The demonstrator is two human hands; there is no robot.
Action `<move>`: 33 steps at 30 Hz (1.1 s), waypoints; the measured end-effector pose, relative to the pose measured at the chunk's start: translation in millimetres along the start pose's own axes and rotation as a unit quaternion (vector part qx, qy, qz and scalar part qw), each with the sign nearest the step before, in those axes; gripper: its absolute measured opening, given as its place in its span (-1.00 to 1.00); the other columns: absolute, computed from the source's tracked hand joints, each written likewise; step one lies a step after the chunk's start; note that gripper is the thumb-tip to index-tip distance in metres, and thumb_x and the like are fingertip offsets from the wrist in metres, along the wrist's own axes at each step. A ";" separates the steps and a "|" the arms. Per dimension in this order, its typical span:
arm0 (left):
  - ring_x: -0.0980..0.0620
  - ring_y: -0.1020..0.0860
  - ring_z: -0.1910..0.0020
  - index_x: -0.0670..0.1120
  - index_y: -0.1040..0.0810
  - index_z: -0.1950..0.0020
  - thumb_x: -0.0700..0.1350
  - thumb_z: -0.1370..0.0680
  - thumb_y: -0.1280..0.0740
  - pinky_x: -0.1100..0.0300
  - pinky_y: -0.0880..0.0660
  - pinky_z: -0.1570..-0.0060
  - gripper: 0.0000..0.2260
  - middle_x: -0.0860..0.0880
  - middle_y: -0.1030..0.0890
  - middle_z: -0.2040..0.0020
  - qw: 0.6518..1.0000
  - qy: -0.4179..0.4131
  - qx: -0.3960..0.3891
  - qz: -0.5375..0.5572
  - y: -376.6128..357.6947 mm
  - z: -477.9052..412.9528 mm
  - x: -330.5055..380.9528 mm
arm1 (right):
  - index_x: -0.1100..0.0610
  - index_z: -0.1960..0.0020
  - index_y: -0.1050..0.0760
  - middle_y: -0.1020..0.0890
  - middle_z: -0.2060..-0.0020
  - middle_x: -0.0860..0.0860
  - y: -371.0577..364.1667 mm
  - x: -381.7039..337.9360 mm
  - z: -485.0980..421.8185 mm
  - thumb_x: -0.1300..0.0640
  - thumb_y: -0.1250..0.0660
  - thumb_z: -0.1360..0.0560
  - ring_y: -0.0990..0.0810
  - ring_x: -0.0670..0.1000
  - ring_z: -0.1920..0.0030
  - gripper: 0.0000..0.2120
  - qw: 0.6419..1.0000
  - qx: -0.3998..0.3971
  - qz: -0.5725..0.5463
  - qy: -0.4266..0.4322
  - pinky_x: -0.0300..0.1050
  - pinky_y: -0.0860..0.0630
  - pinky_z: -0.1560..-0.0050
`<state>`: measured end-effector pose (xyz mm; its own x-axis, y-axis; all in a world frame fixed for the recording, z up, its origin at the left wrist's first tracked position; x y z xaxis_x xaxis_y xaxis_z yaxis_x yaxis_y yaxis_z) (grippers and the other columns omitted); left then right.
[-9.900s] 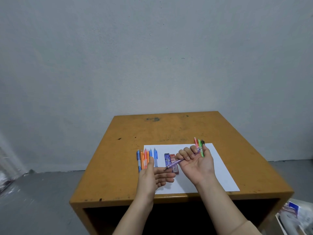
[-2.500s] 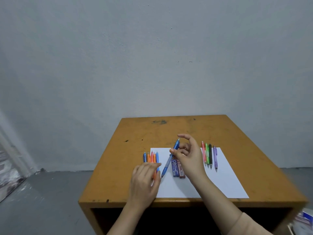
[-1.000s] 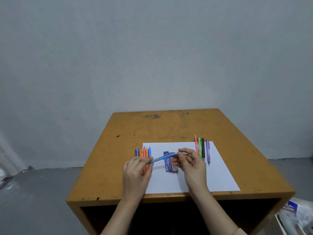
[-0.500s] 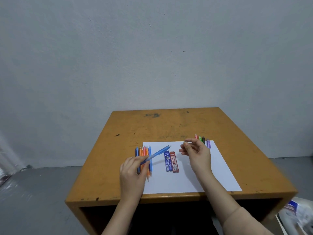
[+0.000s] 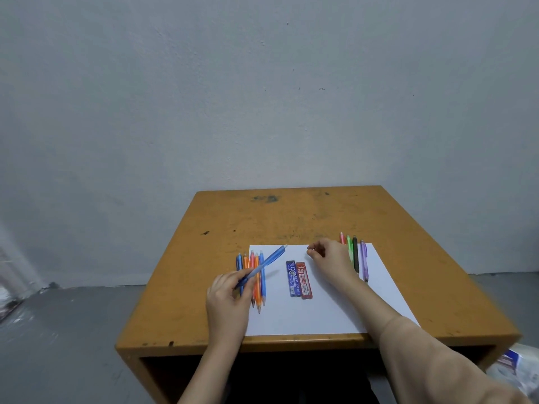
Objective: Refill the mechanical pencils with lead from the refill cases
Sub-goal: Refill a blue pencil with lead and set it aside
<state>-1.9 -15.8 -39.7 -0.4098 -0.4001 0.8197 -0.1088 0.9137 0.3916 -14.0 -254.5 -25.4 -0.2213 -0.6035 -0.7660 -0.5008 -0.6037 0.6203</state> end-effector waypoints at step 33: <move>0.19 -0.47 0.01 0.02 -0.63 -0.12 -0.08 -0.47 -0.42 0.35 -0.41 0.09 -0.78 0.29 -0.47 0.09 1.000 0.003 -0.018 -0.025 -0.9 -0.2 2.2 | 0.06 -0.03 -0.63 -0.65 0.19 -0.04 11.6 -25.2 22.9 0.28 -0.37 -0.49 -0.59 -0.09 0.15 -0.82 0.986 -0.034 -0.158 0.042 -0.32 -0.48 0.15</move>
<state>-2.5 -17.5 -38.2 -0.3999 -0.4453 0.8011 -0.0963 0.8896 0.4464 -33.5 -234.4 -2.7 0.0079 -0.4193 -0.9078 -0.4762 -0.7998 0.3653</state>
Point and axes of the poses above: each hand's wrist, its own z-axis away from the middle knuckle, its own y-axis out of the back of the hand, x = y × z, the point moved 4 cm from there along -z, towards the middle knuckle
